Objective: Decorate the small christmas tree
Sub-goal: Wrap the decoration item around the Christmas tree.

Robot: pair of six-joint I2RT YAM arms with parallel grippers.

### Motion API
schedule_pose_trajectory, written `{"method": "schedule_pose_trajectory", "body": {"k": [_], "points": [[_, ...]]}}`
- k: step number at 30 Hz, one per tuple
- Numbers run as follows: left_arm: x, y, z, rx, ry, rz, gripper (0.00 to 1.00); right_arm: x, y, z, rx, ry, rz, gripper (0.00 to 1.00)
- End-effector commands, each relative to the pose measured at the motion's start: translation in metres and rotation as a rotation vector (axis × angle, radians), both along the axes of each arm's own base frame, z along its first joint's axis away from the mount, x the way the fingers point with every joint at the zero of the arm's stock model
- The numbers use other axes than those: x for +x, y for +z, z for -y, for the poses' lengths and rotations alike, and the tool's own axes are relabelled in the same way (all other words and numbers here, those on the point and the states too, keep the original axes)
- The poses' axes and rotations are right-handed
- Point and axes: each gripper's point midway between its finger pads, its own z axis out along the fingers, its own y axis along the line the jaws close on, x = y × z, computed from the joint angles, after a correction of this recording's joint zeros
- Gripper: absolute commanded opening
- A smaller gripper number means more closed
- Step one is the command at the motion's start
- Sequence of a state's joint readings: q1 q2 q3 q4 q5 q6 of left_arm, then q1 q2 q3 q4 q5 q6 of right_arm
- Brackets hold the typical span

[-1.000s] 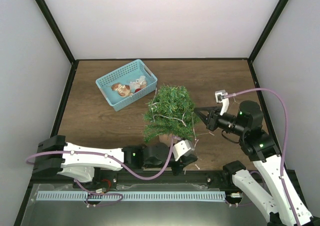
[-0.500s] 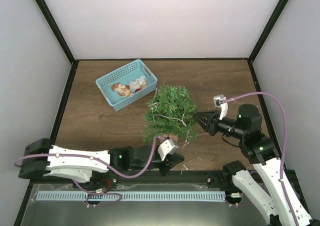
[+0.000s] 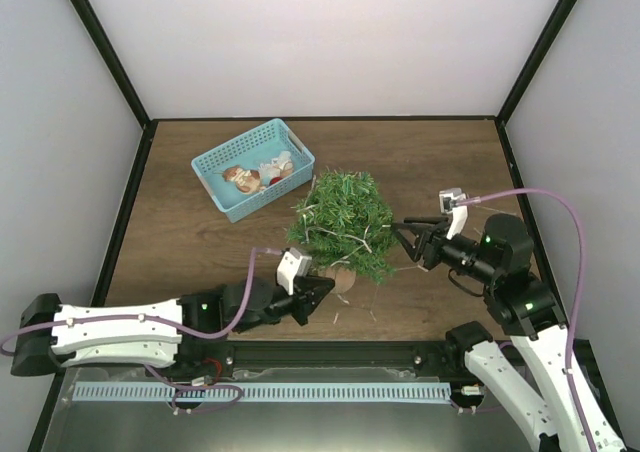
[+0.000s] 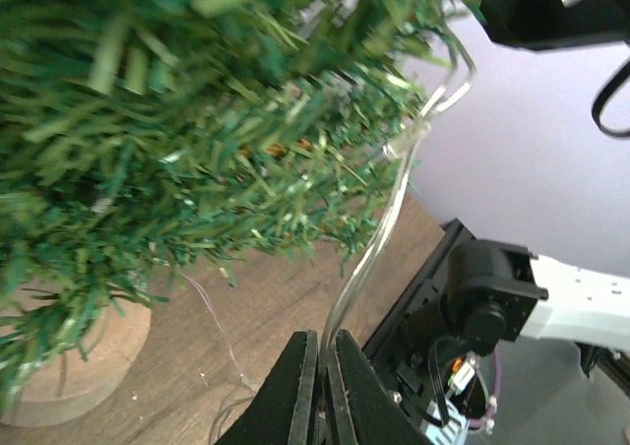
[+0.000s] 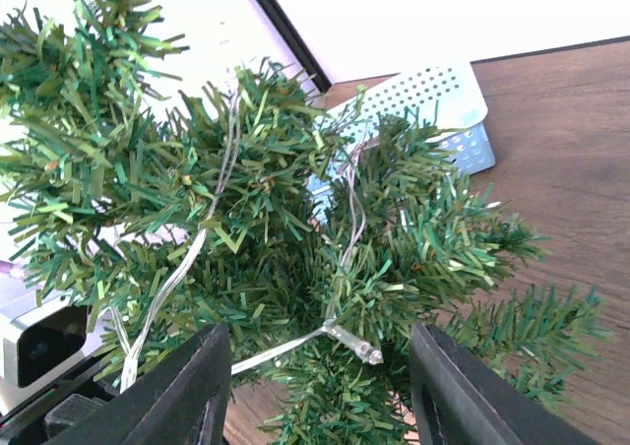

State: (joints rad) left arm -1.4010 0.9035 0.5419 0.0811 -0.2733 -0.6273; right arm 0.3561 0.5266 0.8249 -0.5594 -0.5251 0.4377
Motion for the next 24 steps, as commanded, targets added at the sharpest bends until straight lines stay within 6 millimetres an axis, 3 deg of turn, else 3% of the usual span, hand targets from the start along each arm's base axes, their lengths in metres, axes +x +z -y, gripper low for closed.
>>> {"method": "schedule_pose_trajectory", "body": {"k": [1,15,20,24], "points": [[0.012,-0.004,-0.016,-0.006,0.081,-0.046,0.04,0.003,0.028,0.011,0.044,-0.080,0.067,0.52],[0.014,-0.018,-0.039,0.032,0.145,-0.145,0.04,0.009,0.017,0.014,0.028,-0.112,0.046,0.52],[0.023,-0.006,-0.054,0.000,0.220,-0.154,0.04,0.023,-0.007,0.033,0.047,-0.273,-0.059,0.54],[0.029,0.001,-0.060,-0.010,0.249,-0.151,0.04,0.039,-0.035,0.061,0.071,-0.490,-0.184,0.54]]}}
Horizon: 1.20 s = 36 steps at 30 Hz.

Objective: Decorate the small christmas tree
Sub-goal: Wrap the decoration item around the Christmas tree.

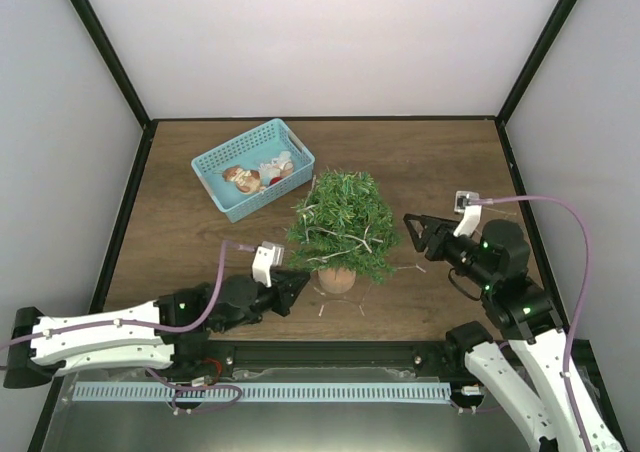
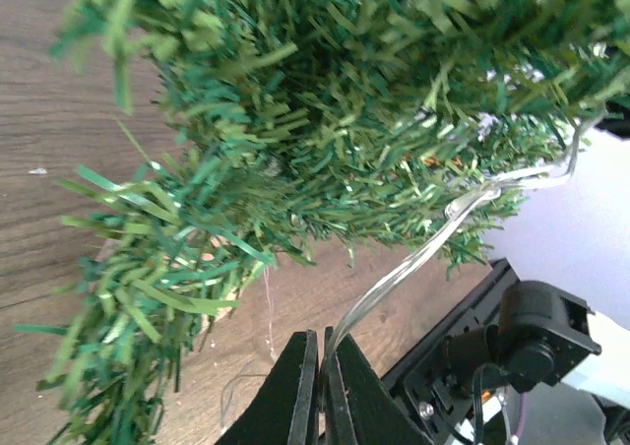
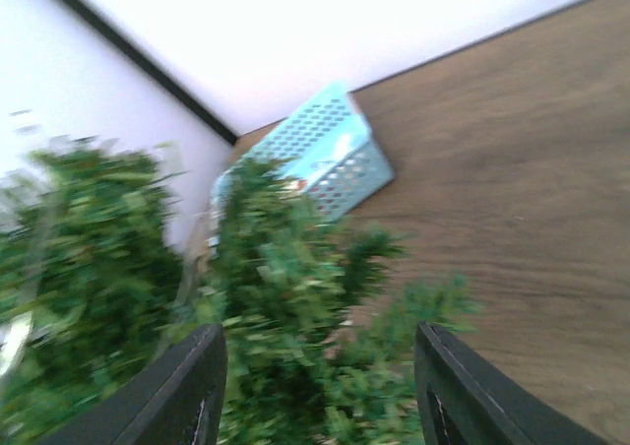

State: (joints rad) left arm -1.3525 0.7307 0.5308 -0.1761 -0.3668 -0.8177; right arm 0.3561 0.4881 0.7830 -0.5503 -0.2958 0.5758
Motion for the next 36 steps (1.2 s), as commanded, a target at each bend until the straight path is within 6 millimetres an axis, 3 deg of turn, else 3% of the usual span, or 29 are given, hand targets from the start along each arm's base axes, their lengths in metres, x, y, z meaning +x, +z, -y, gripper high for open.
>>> {"method": "schedule_pose_trajectory", "body": {"k": [1,5,11,21,28,32,36], "points": [[0.009,0.013,-0.009,-0.017,0.060,-0.003,0.04,0.019,-0.028,0.037,0.021,-0.277,-0.131,0.54],[0.014,0.018,-0.015,-0.028,0.090,-0.010,0.04,0.031,-0.048,0.058,-0.027,-0.425,-0.202,0.54],[0.017,0.028,-0.021,-0.048,0.117,-0.018,0.05,0.041,-0.073,0.048,-0.061,-0.388,-0.256,0.54],[0.025,0.041,-0.033,-0.040,0.163,0.029,0.06,0.042,-0.082,0.049,-0.087,-0.380,-0.226,0.53],[0.039,0.049,-0.029,0.013,0.162,0.052,0.05,0.041,-0.080,0.045,-0.102,-0.349,-0.210,0.53],[0.048,0.040,-0.030,0.047,0.176,-0.009,0.05,0.038,-0.079,0.039,-0.126,-0.295,-0.186,0.53],[0.053,0.036,-0.033,0.047,0.184,-0.035,0.05,0.036,-0.099,0.048,-0.120,-0.363,-0.273,0.52]]}}
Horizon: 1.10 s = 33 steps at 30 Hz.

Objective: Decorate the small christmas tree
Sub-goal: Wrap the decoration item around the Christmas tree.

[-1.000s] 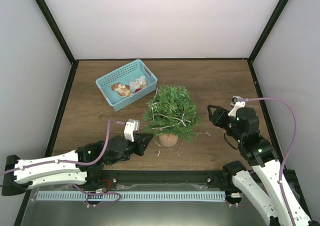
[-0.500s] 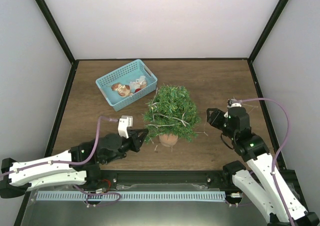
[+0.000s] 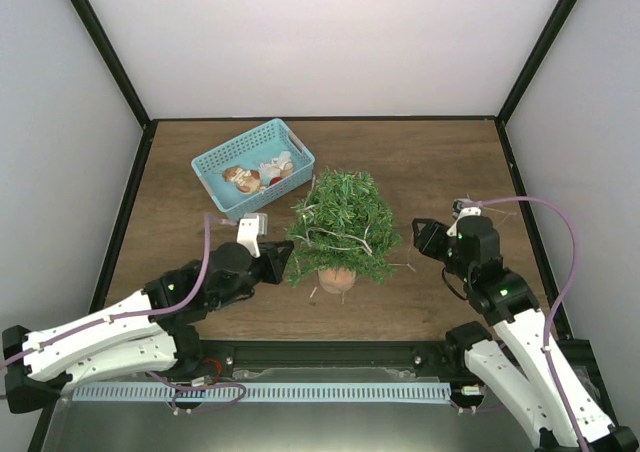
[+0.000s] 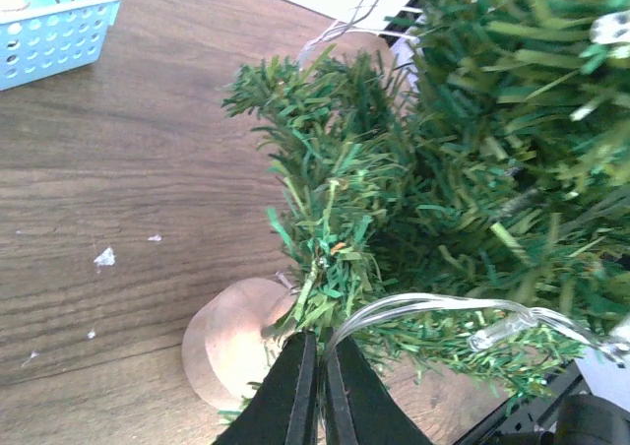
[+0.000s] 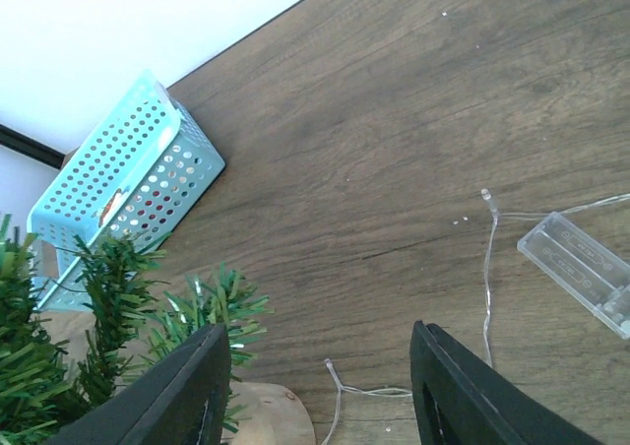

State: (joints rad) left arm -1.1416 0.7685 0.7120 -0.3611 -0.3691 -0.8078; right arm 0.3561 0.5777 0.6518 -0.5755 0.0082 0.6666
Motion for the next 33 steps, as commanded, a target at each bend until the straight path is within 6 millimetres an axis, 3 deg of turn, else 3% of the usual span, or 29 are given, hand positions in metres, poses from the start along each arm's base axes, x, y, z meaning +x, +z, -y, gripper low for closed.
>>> {"method": "schedule_pose_trajectory", "body": {"k": [1,6,13,20,25,33], "points": [[0.000,0.001,-0.001,-0.002,-0.021,-0.031,0.05,-0.001,-0.020,0.009,0.004,-0.073,-0.078,0.51],[0.003,0.003,0.000,-0.019,-0.032,-0.029,0.06,0.004,-0.059,0.010,0.008,-0.128,-0.205,0.50],[0.008,-0.005,0.005,-0.006,-0.037,-0.042,0.06,0.044,-0.103,0.029,-0.196,-0.239,-0.251,0.46],[0.008,-0.003,0.007,-0.019,-0.053,-0.032,0.06,0.066,-0.157,0.027,-0.283,-0.245,-0.386,0.36],[0.007,-0.001,0.008,-0.030,-0.065,-0.025,0.06,0.074,-0.178,0.025,-0.290,-0.230,-0.415,0.35],[0.006,-0.002,0.007,-0.039,-0.068,-0.021,0.06,0.082,-0.194,0.028,-0.321,-0.210,-0.426,0.36]]}}
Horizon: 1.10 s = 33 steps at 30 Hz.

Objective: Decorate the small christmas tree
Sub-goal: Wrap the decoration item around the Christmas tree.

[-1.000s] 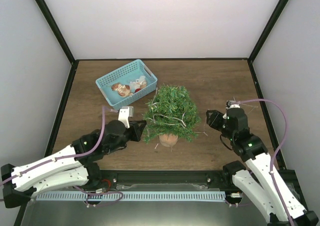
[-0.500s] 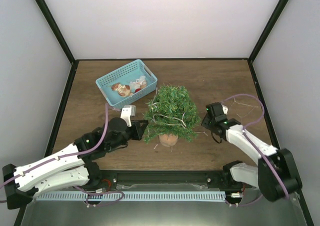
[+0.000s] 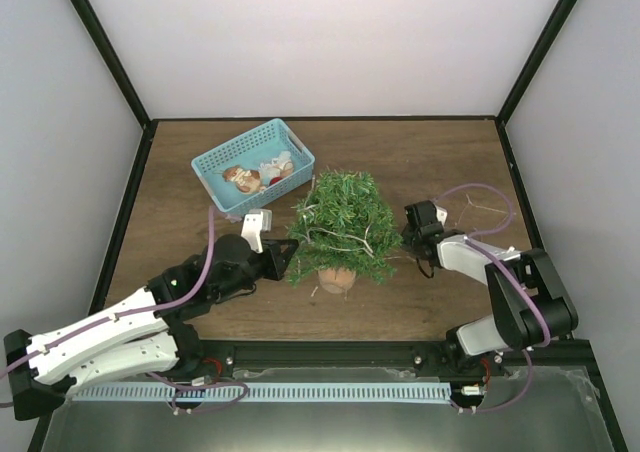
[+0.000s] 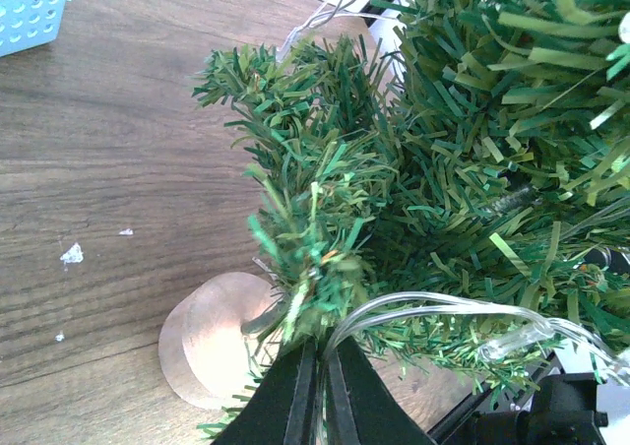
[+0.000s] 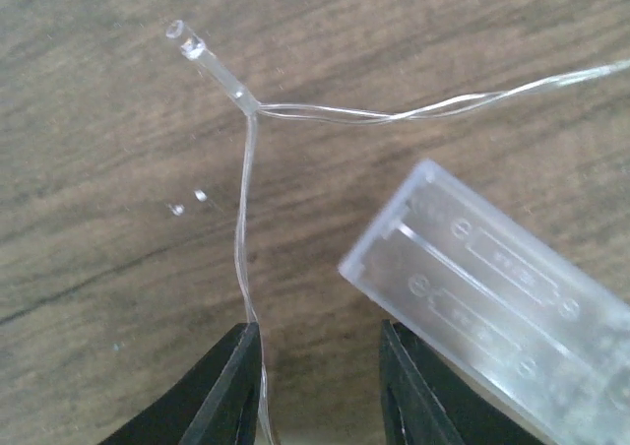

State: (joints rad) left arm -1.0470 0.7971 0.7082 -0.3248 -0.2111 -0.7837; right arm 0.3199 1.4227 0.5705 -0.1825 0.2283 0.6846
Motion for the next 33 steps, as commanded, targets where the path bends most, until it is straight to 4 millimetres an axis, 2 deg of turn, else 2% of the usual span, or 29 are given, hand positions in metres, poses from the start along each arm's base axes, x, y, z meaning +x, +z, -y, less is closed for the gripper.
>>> {"method": "schedule_pose_trajectory", "body": {"k": [1,6,10,14,28,30,33], "points": [[0.000,0.003,0.000,-0.024,-0.008,0.018,0.05,0.014,0.001,-0.001,-0.009,0.012,0.019,0.36],[0.000,0.004,0.001,-0.029,-0.010,0.022,0.05,0.021,0.009,-0.014,0.048,0.055,0.029,0.37],[0.001,0.005,0.002,-0.031,-0.010,0.023,0.05,0.029,0.030,-0.013,0.054,0.034,0.085,0.37],[0.001,0.001,0.004,-0.025,-0.016,0.015,0.05,0.036,0.041,-0.014,0.055,0.024,0.111,0.37],[0.000,0.002,0.007,-0.043,-0.024,0.017,0.05,0.046,0.005,-0.013,0.005,0.040,0.027,0.36],[0.001,0.002,0.007,-0.044,-0.023,0.019,0.05,0.043,-0.001,-0.012,-0.008,0.048,0.013,0.25],[0.001,0.004,0.005,-0.049,-0.015,0.024,0.05,0.037,0.001,-0.005,-0.046,0.050,-0.002,0.03]]}}
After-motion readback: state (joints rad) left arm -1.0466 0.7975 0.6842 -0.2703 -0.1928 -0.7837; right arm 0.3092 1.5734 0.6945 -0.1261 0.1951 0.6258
